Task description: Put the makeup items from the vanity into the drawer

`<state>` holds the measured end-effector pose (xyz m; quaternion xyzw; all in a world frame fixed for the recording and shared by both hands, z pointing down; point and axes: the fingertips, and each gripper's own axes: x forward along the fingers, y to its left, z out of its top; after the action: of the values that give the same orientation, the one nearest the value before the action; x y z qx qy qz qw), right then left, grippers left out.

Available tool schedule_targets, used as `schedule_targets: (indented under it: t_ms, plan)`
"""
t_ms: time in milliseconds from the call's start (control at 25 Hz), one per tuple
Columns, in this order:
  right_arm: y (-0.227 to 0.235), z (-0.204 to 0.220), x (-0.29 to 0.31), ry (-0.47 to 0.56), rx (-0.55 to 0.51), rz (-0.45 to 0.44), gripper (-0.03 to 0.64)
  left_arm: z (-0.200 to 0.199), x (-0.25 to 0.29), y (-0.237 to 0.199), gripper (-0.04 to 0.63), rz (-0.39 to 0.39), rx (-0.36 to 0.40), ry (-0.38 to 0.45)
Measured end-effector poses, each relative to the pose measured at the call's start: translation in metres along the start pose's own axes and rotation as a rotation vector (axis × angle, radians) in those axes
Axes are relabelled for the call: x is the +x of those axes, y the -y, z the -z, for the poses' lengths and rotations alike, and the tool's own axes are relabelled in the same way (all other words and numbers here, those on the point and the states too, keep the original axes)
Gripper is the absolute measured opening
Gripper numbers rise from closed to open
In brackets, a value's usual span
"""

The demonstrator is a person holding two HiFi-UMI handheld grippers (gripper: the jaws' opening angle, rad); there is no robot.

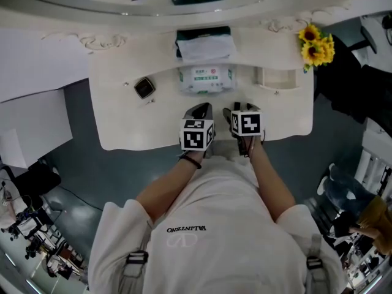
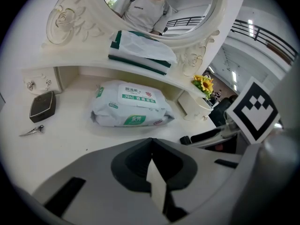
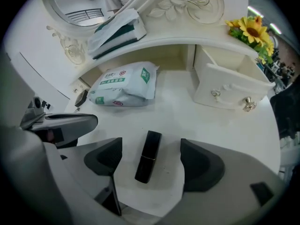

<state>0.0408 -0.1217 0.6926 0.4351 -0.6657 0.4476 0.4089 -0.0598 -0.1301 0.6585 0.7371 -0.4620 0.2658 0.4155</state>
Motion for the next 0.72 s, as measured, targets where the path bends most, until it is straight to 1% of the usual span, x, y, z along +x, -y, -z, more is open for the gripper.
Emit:
schedule_targets:
  t_ms: [80,200,240,320,360,480,600,720]
  plan:
    - [0.003,0.001,0.001,-0.011,-0.022,0.041,0.381,-0.002,0.001,-0.001,-0.002,0.003,0.003,0.000]
    - [0.013,0.009,-0.001,-0.050,-0.013,0.122,0.297,-0.003,0.001,-0.003,-0.002,0.006,0.003,-0.002]
    - [0.014,0.008,-0.001,-0.043,-0.007,0.128,0.291,-0.003,0.001,-0.004,-0.002,0.006,0.003,-0.003]
    - [0.011,0.002,0.000,-0.003,-0.009,0.113,0.315,-0.004,0.002,-0.003,-0.002,0.010,0.006,-0.003]
    - [0.011,0.003,0.001,-0.001,-0.013,0.114,0.319,-0.004,0.002,-0.003,-0.002,0.012,0.008,-0.003]
    - [0.014,0.009,0.001,-0.034,-0.027,0.151,0.321,-0.003,0.002,-0.003,-0.002,0.018,0.011,-0.007]
    - [0.012,0.012,0.002,-0.062,-0.004,0.148,0.319,-0.002,0.001,-0.003,-0.002,0.019,0.015,-0.007]
    - [0.009,0.012,0.003,-0.057,0.010,0.141,0.316,-0.001,0.000,-0.002,-0.002,0.022,0.016,-0.009]
